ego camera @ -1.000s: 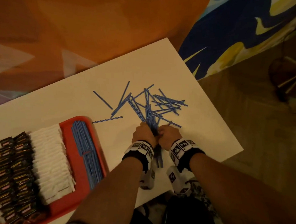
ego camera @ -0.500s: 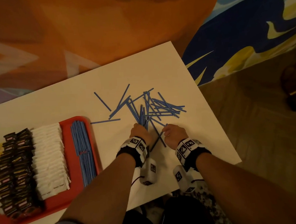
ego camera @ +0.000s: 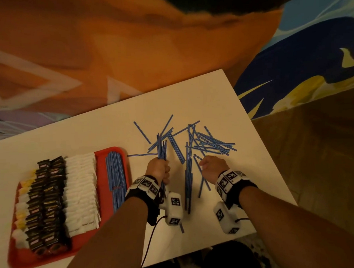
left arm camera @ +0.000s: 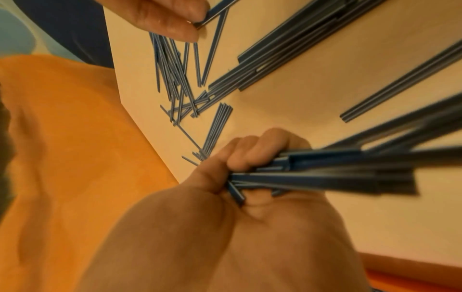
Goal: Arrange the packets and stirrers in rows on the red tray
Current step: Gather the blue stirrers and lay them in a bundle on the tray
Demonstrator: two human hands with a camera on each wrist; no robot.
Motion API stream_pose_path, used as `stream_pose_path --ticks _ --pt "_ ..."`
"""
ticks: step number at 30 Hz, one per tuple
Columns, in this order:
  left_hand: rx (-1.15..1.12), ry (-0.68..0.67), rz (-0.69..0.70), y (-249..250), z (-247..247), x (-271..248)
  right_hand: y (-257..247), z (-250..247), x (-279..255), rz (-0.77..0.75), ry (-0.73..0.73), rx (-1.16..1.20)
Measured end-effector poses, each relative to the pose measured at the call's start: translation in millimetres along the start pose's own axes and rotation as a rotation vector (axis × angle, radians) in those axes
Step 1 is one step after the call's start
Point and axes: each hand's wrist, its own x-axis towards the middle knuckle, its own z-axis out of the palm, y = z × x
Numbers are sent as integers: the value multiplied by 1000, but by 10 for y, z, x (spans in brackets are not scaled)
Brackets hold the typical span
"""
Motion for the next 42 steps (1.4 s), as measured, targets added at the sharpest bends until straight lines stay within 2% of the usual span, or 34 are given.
stream_pose_path --ticks 6,9,11,13,15,20,23,28,30,33,35,36,40,42 --pt "-243 -55 51 196 -170 -138 -409 -149 -13 -108 -2 -10" --pt "-316 -132 88 288 -233 -239 -814 -304 -57 -182 6 171" --pt "-333 -208 103 379 -264 -341 -1163 -434 -131 -251 76 356" --pt "-307 -302 146 492 -292 -465 -1545 -579 -241 -354 168 417" --pt "-263 -377 210 619 -324 -591 -1920 -718 -366 -443 190 367" --pt "-218 -487 336 982 -507 -910 -2576 -902 -657 -573 126 222" --pt "-236 -493 430 1193 -675 -1061 -2849 -946 -887 -652 166 165" --pt "-184 -412 605 1505 -881 -1331 -3257 -1000 -1294 -788 218 144" --pt "-155 -355 690 1626 -958 -1477 -3409 -1031 -1458 -863 215 218" --pt "-230 -295 753 1837 -1110 -1745 -3560 -1092 -1675 -961 213 485" --pt "-366 -310 776 1987 -1251 -1921 -3550 -1108 -1761 -935 174 647" --pt "-430 -326 801 2062 -1334 -1998 -3502 -1099 -1805 -893 132 655" --pt "-537 -346 939 2322 -1678 -2297 -3194 -943 -1990 -680 -204 421" --pt "-555 -341 973 2401 -1806 -2426 -3151 -851 -2070 -653 -356 358"
